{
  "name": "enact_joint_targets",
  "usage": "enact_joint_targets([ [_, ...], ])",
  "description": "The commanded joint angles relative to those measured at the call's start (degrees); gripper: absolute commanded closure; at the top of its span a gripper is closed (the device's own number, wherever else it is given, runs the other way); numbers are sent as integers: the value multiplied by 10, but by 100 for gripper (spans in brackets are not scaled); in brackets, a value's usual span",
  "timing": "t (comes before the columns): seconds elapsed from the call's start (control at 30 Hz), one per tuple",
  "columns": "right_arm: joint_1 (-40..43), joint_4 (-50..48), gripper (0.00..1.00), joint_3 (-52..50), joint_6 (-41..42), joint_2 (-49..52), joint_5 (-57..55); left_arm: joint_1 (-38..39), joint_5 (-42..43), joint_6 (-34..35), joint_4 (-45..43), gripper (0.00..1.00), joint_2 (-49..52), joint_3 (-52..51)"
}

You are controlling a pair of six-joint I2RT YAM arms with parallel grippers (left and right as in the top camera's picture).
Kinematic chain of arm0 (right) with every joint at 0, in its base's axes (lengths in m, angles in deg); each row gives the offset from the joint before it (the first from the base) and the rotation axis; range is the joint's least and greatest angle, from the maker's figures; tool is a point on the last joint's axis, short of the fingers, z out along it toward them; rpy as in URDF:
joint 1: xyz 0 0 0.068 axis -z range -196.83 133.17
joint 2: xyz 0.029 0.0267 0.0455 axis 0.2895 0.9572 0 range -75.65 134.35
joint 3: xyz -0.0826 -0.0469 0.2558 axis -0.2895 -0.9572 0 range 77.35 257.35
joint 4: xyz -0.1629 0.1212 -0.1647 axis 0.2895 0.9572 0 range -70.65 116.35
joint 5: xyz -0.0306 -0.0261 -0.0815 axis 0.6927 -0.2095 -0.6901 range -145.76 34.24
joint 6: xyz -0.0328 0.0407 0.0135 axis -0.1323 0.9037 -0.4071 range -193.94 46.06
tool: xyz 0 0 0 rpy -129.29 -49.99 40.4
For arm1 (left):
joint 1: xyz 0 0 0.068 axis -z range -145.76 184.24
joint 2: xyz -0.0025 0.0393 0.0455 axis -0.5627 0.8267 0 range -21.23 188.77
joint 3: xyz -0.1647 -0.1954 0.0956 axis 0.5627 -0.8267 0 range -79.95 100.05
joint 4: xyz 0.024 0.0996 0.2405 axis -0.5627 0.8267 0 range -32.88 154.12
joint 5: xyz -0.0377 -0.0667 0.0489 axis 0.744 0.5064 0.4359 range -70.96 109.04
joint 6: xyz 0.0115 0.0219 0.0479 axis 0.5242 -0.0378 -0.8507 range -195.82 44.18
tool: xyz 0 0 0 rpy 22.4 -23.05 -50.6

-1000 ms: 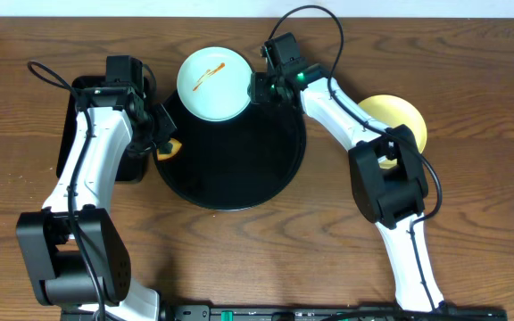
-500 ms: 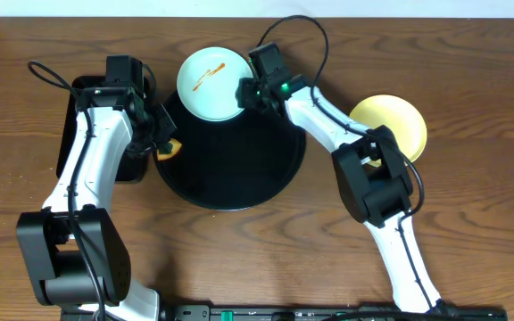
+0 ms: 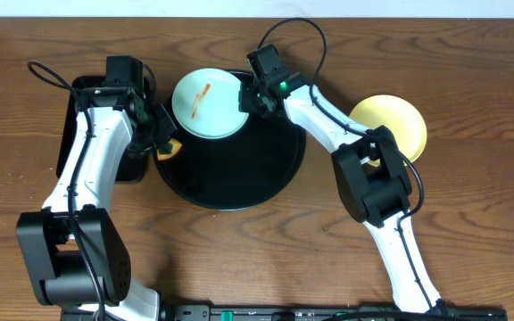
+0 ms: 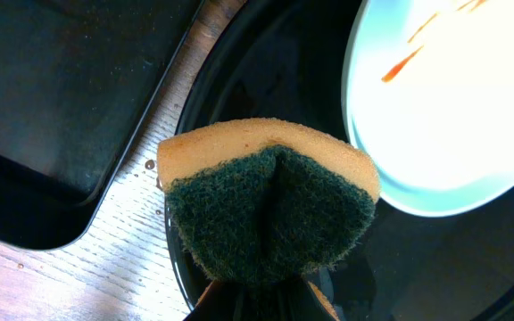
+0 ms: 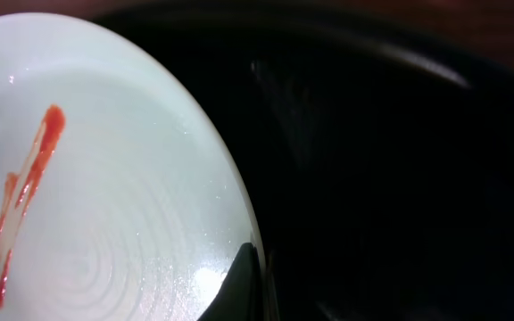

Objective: Clean dirty plates on tray and stack at the side
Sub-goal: 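Drag the light-blue plate to the tray center and bring the sponge onto it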

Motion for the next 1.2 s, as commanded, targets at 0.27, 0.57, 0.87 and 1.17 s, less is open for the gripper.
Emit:
enact_joint_targets([
  [0.27, 14, 153, 99, -9, -139, -27, 24, -1, -11, -5, 1, 92, 3, 6],
  [0.57, 14, 219, 99, -11, -204, -50, 20, 20, -1, -21, -3, 92, 3, 5],
  [0.87, 13, 216, 99, -16, -211, -39, 19, 89, -3, -104, -71, 93, 46, -4],
  [1.17, 16, 213, 99, -19, -212, -39, 20, 128, 0, -188, -132, 92, 151, -4],
])
